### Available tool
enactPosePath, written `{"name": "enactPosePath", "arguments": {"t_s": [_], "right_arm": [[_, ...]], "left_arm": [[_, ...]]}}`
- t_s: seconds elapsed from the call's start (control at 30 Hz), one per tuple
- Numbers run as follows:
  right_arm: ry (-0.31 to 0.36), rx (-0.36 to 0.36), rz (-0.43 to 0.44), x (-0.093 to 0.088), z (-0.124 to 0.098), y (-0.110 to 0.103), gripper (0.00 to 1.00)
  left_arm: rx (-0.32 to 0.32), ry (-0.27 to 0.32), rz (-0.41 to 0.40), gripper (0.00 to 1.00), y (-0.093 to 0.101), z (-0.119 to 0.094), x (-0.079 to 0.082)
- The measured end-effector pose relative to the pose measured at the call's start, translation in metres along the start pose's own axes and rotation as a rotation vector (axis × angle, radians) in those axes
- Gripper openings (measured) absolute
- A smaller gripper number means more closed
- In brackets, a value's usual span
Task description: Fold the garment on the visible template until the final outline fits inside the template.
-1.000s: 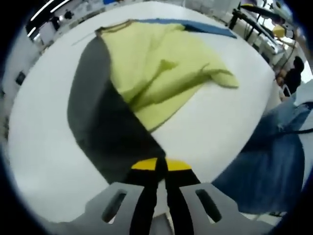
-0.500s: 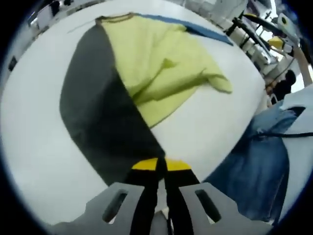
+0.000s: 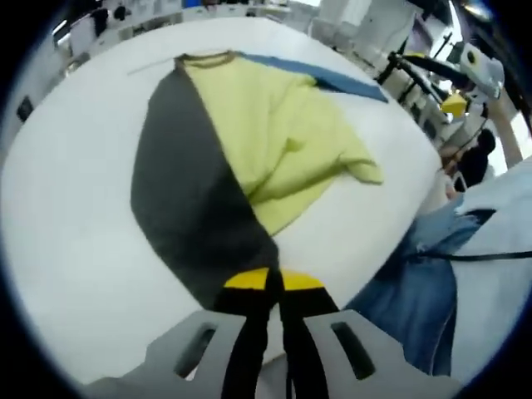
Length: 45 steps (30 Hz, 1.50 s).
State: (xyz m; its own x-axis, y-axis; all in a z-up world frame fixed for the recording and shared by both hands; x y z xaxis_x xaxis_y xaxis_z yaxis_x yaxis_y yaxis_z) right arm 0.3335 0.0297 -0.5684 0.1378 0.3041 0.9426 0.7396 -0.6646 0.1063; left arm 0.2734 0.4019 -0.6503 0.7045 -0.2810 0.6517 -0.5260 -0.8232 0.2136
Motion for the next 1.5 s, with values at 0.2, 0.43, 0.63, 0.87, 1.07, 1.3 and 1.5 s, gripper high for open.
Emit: {"name": "enactPosePath", "arguments": {"t_s": [0.2,0.43,0.63,0.87,1.07,1.3,1.5], "right_arm": [[-0.014,-0.011,0.004,0.001,0.003,-0.008,1.00],[-0.023,-0.037,0.010,-0.001,0.012,-0.014,1.00],[-0.039,-0.047,0.011,-0.003,0.015,-0.022,1.00],[-0.056,-0.079,0.002,0.000,0.019,-0.027,1.00],[-0.059,-0.106,0.006,0.005,0.019,-0.029,1.00],[-0.087,-0.111,-0.001,0.006,0.022,-0.034,1.00],[-0.078,-0.119,0.002,0.006,0.028,-0.038,1.00]], "left_arm": [[0.023,0.088,0.053,0.00,-0.010,-0.014,0.013],[0.025,0.154,0.053,0.00,-0.022,-0.028,0.025],[0.048,0.232,0.041,0.00,-0.039,-0.040,0.037],[0.055,0.260,0.057,0.00,-0.064,-0.044,0.036],[0.091,0.288,0.034,0.00,-0.087,-0.047,0.035],[0.152,0.290,0.008,0.00,-0.106,-0.052,0.029],[0.156,0.277,0.024,0.00,-0.119,-0.053,0.024]]}}
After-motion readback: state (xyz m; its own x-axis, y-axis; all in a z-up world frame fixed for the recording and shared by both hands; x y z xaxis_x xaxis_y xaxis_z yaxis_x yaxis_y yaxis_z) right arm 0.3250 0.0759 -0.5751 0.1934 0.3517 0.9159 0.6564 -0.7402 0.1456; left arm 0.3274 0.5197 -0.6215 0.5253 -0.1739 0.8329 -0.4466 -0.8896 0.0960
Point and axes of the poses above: the point that each gripper's makers call its tool centre point, and the gripper's own axes: z roughly forward along the fingers, y roughly to its right, x roughly out of its top, the point moved 9 cm from there along -z, roughly backward along the fingers, and after that the axes turned 15 degrees about y, right-handed, at the moved point
